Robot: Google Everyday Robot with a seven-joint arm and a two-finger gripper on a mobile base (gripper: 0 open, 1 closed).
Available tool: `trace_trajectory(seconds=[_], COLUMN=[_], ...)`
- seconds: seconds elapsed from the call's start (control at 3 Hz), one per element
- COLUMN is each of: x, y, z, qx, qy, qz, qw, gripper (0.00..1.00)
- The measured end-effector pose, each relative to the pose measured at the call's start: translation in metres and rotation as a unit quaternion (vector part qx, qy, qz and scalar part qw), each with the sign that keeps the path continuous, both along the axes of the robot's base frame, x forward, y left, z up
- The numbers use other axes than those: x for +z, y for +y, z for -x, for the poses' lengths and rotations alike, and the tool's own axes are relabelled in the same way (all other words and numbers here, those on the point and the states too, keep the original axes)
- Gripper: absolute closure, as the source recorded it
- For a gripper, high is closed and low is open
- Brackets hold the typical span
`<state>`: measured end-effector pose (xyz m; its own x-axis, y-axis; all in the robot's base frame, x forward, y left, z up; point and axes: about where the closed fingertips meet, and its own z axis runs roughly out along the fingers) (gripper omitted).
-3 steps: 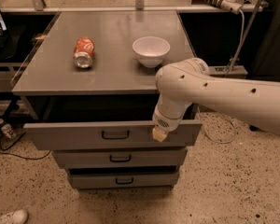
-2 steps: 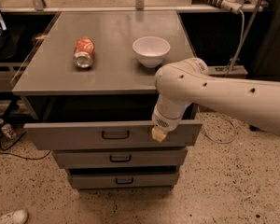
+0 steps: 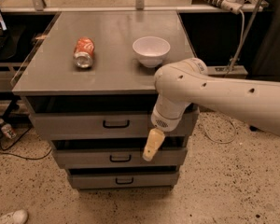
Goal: Close top drawer
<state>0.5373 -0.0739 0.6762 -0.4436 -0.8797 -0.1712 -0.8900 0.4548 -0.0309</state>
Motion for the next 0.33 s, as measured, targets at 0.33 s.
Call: trace_trajectory(seconds=[0.33], x=[0.0000], y=[0.0000], z=[0.0000], qx=[0.000], qy=[0.000], qz=[0.000], qw=[1.0000], gripper=[0.00])
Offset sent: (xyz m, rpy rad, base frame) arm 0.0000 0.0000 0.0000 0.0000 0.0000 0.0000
